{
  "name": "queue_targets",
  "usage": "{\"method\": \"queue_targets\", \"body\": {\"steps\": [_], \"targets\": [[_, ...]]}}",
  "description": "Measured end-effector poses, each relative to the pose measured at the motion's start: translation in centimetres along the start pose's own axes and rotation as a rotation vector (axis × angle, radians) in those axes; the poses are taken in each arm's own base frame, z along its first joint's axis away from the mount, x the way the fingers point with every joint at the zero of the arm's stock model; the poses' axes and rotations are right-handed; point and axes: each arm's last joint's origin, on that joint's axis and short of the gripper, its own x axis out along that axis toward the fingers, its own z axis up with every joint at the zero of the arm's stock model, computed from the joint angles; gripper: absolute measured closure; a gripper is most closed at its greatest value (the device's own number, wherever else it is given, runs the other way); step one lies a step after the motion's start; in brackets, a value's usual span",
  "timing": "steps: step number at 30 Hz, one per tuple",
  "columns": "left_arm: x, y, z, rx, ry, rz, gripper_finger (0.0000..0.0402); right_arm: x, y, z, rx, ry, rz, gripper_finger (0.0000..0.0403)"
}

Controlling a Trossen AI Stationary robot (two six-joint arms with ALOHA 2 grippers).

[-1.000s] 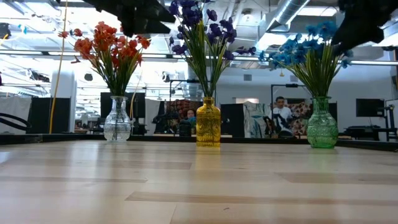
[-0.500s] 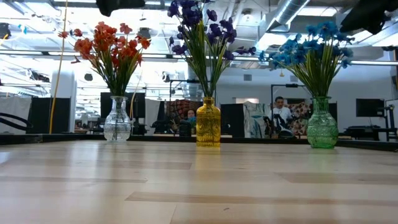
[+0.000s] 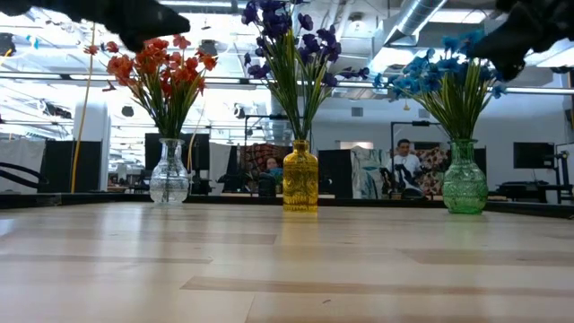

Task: Sort flowers into vase by color
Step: Return to Home Position

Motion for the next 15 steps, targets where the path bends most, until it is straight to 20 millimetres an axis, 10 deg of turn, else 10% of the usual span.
{"method": "queue_targets", "body": {"steps": [15], "targets": [[-3.1,1.7,-4.8,-0.086,-0.211,-0.015,0.0401,3.1,-0.3,-4.8,-0.085,-0.236,0.129,0.0381]]}}
